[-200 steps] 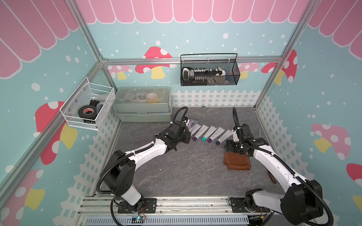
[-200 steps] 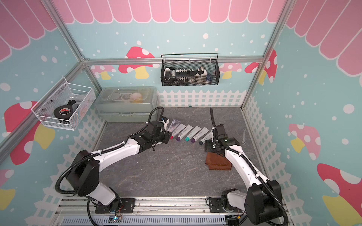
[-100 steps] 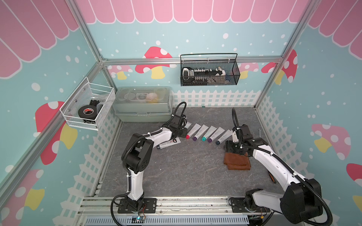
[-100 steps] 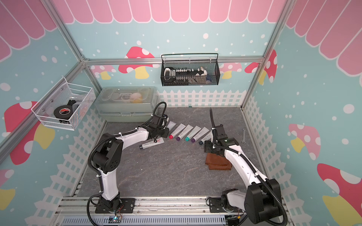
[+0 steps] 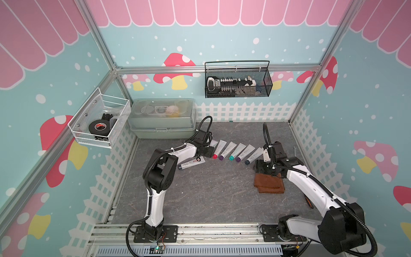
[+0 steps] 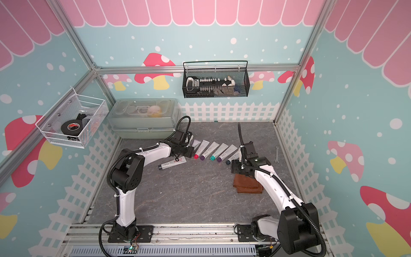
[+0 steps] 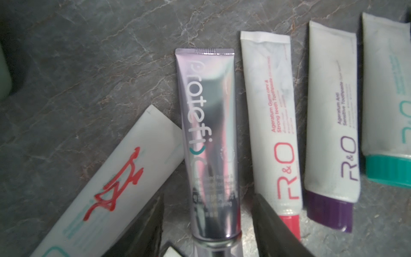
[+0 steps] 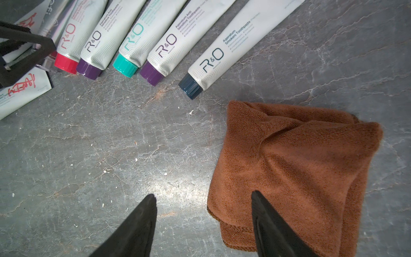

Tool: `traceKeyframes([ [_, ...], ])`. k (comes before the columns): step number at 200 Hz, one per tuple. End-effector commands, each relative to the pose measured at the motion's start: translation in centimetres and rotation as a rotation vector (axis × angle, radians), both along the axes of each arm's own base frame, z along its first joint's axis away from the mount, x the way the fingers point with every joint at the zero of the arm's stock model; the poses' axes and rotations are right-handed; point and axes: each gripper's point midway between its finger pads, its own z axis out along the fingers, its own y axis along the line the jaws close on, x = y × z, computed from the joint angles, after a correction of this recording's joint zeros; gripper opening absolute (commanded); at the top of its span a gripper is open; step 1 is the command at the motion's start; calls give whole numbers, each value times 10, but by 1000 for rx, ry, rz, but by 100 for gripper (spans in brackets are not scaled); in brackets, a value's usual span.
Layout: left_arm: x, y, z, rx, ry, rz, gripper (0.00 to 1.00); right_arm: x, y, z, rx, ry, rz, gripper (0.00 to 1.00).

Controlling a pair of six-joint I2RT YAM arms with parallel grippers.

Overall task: Wipe the surface of the toothpaste tube
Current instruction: Place the toothpaste at the center of the board.

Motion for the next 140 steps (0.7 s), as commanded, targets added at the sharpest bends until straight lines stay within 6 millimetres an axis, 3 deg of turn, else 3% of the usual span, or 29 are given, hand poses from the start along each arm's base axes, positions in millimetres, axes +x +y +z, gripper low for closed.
traceKeyframes([
  [1, 4, -1, 22, -31, -23, -1, 67, -5, 4, -7, 0, 22, 23, 67],
  [35, 7, 16, 40, -5, -70, 53, 67, -5, 4, -7, -1, 19, 25, 67],
  [58, 12, 40, 44, 48, -97, 123, 67, -5, 5, -7, 0, 21, 26, 67],
  [99, 18, 80, 28, 134, -64, 218, 67, -5, 5, -8, -3, 23, 29, 67],
  [140, 18, 87, 15, 157, 3, 245, 67, -5, 6, -7, -6, 20, 30, 66],
])
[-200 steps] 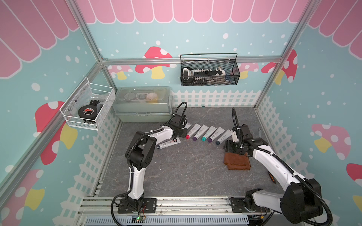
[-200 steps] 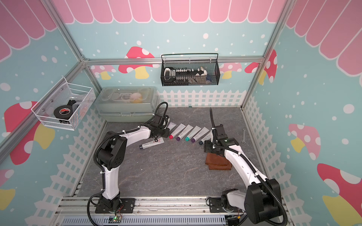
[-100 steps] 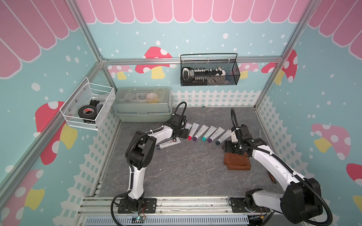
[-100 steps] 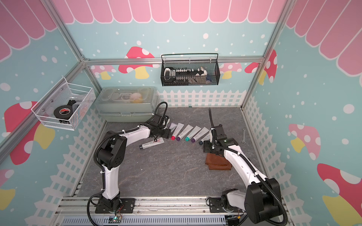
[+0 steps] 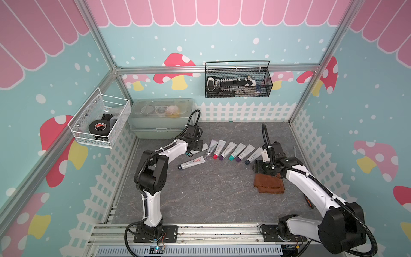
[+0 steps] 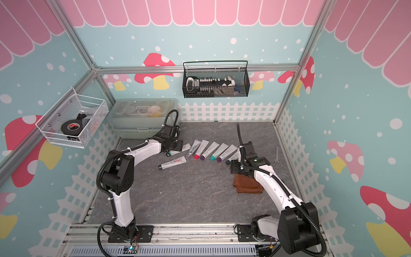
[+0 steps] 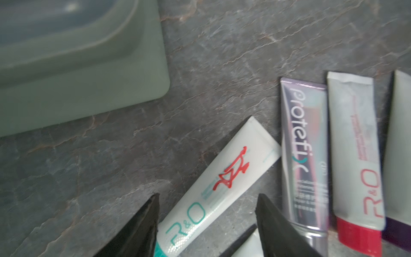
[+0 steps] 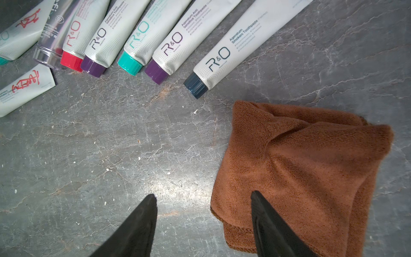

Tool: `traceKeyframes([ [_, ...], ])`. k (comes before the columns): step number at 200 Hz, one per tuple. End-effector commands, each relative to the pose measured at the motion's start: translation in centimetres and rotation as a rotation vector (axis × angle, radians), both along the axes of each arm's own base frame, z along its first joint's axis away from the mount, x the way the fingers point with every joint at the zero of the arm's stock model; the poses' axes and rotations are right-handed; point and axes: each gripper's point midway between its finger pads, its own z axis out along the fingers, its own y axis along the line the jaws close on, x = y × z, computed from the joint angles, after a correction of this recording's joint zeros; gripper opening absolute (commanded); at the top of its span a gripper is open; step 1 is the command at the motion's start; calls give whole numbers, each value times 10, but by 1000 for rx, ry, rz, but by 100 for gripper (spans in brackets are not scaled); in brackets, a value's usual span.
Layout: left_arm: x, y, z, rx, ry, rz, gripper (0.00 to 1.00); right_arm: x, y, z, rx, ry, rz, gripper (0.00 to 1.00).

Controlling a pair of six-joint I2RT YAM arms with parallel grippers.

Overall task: Wipe the surface of the toothpaste tube
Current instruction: Place the toothpaste at the center of the board, then pick up the toothpaste from the center of the board.

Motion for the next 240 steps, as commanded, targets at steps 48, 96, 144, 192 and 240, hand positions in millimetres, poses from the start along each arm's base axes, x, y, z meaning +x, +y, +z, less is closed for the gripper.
traceKeyframes([
  [48, -8, 7, -33, 62, 162, 37, 67, -3, 2, -7, -8, 21, 20, 66],
  [96, -6, 16, -49, 94, 245, 86, 67, -3, 3, -6, -6, 20, 22, 66],
  [144, -6, 18, -57, 91, 289, 99, 61, -3, 3, -6, -6, 20, 22, 65],
  [192, -7, 18, -57, 89, 292, 95, 29, -3, 3, -6, -7, 21, 22, 65],
  [240, -6, 20, -39, 71, 215, 109, 17, -4, 2, -7, -8, 21, 21, 65],
])
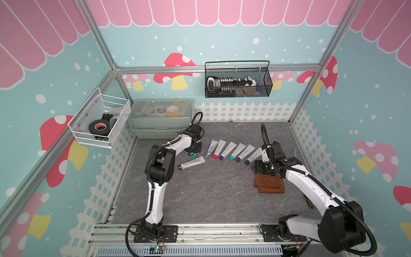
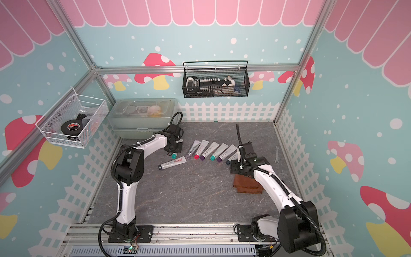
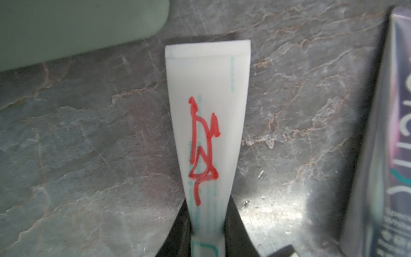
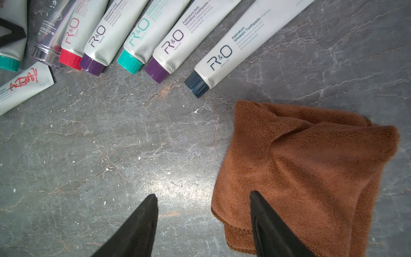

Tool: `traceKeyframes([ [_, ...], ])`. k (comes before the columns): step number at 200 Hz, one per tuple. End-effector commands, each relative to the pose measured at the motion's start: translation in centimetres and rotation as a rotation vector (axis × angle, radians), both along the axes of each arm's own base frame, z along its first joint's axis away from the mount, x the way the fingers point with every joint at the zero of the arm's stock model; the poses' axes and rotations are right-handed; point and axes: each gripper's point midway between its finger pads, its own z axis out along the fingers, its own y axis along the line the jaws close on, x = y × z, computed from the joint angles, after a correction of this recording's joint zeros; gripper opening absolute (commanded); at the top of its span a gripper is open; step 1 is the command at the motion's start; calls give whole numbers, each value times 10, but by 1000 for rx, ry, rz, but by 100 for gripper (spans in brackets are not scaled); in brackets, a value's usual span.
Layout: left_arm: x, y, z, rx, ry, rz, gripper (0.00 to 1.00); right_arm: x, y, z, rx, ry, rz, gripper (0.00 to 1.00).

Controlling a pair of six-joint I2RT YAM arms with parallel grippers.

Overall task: Wipe the surface of the toothpaste tube
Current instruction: Pick up the toothpaste from the center of the board.

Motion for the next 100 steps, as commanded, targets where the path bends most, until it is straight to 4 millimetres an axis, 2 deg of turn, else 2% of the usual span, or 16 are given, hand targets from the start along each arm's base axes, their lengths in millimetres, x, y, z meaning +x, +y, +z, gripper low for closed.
traceKeyframes([
  [1, -4, 7, 9, 1, -29, 27, 17, -4, 2, -5, -6, 17, 19, 65],
  [28, -5, 2, 36, -32, -127, 20, 17, -4, 1, -6, -11, 19, 18, 65],
  [64, -12, -18, 79, -106, -245, -18, 17, -4, 0, -6, -16, 18, 13, 65],
  [90, -20, -31, 98, -130, -271, -52, 17, -4, -1, -7, -19, 21, 10, 65],
  [92, -25, -41, 99, -134, -270, -75, 17, -3, -1, -7, -20, 22, 10, 65],
  [100, -31, -52, 102, -142, -267, -99, 17, -3, -1, -7, -21, 22, 10, 65],
])
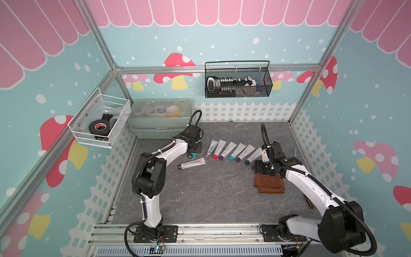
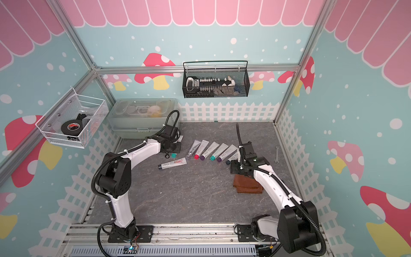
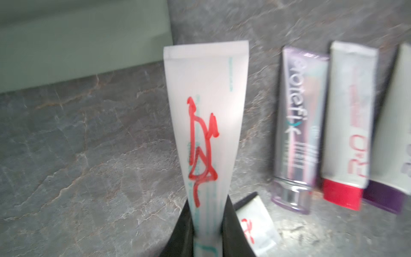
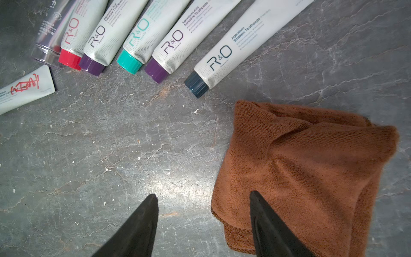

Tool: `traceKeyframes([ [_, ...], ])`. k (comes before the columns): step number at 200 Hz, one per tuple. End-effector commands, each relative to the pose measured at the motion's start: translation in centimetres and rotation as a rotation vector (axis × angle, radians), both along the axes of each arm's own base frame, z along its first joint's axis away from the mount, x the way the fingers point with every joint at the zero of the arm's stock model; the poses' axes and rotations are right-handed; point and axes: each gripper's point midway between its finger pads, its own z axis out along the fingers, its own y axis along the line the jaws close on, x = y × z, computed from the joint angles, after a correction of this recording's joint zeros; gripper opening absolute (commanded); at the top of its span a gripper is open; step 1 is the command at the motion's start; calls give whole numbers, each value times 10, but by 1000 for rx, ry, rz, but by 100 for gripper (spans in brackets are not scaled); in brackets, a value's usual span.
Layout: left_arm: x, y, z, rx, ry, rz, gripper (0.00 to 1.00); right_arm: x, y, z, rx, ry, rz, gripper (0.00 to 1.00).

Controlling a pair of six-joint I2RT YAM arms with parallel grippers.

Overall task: Wipe the surface of the toothpaste tube
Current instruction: Pick up the toothpaste from the center of the board, then place the toothpaste at the center of the board.

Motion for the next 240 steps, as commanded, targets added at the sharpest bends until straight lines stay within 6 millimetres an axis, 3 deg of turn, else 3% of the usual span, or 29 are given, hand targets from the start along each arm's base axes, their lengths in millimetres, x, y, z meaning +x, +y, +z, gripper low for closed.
traceKeyframes([
  [1, -5, -29, 28, -53, -70, -53, 17, -3, -1, -7, -20, 21, 10, 65],
  [56, -69, -93, 34, -102, -69, -212, 18, -1, -3, -8, -32, 14, -2, 65],
  [114, -154, -151, 1, -92, 2, -398, 19, -1, -3, -7, -31, 10, -1, 65],
  [161, -205, -191, -34, -38, 60, -535, 19, -2, -8, -6, -50, -1, -17, 64],
  [199, -228, -196, -67, -2, 106, -561, 24, -2, -19, -10, -104, 2, -51, 64],
  [224, -232, -188, -70, -17, 91, -539, 46, 0, -23, -20, -126, 24, -69, 64],
  [240, -234, -181, -68, -37, 73, -522, 52, 2, -21, -28, -124, 40, -72, 62],
])
